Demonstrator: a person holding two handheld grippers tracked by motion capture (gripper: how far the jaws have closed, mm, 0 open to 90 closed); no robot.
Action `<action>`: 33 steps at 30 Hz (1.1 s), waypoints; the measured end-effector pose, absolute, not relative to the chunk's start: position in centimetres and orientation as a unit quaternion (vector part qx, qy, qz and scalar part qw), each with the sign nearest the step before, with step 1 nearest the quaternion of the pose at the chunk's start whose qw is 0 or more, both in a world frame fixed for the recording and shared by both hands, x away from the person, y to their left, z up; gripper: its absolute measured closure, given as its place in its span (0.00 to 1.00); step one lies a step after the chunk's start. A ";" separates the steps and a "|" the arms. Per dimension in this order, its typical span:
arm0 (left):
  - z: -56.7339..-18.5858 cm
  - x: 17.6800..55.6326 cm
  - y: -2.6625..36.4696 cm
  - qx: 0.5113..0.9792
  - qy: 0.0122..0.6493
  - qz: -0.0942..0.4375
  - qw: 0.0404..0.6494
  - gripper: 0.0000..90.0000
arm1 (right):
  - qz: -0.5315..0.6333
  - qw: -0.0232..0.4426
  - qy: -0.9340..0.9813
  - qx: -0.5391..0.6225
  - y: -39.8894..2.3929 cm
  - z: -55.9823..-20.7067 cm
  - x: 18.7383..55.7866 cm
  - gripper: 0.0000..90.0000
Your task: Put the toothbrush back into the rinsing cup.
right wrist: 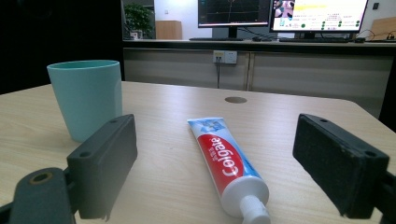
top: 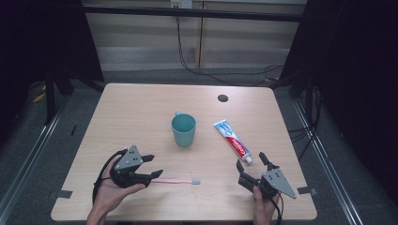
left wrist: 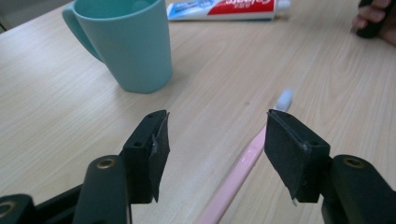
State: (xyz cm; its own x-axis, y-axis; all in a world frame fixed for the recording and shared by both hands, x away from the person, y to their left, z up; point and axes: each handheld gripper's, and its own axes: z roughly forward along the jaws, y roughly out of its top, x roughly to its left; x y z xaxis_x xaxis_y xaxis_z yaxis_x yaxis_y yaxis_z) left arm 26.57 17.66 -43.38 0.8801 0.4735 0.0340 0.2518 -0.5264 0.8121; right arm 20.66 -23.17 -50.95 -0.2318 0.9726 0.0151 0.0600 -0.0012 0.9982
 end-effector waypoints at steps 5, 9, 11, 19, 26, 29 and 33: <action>-42.8 26.9 16.6 0.884 0.188 0.113 0.413 0.45 | 0.542 0.420 0.569 0.455 -23.2 -50.9 20.7 0.15; -42.5 27.0 15.9 0.900 0.172 0.111 0.385 0.47 | 0.542 0.419 0.568 0.455 -23.2 -50.9 20.7 0.15; -42.4 27.2 15.6 0.904 0.166 0.104 0.380 0.47 | 0.542 0.419 0.569 0.455 -23.2 -50.9 20.7 0.15; -41.9 27.9 14.4 0.930 0.137 0.093 0.327 0.51 | 0.542 0.419 0.568 0.456 -23.2 -50.9 20.7 0.15; -41.9 28.4 14.1 0.940 0.123 0.082 0.309 0.56 | 0.541 0.420 0.567 0.457 -23.2 -50.9 20.7 0.15; -42.0 28.8 13.8 0.947 0.118 0.075 0.290 0.58 | 0.542 0.420 0.566 0.456 -23.2 -50.9 20.7 0.15; -42.2 29.3 13.5 0.952 0.116 0.068 0.275 0.60 | 0.542 0.420 0.566 0.456 -23.2 -50.9 20.7 0.15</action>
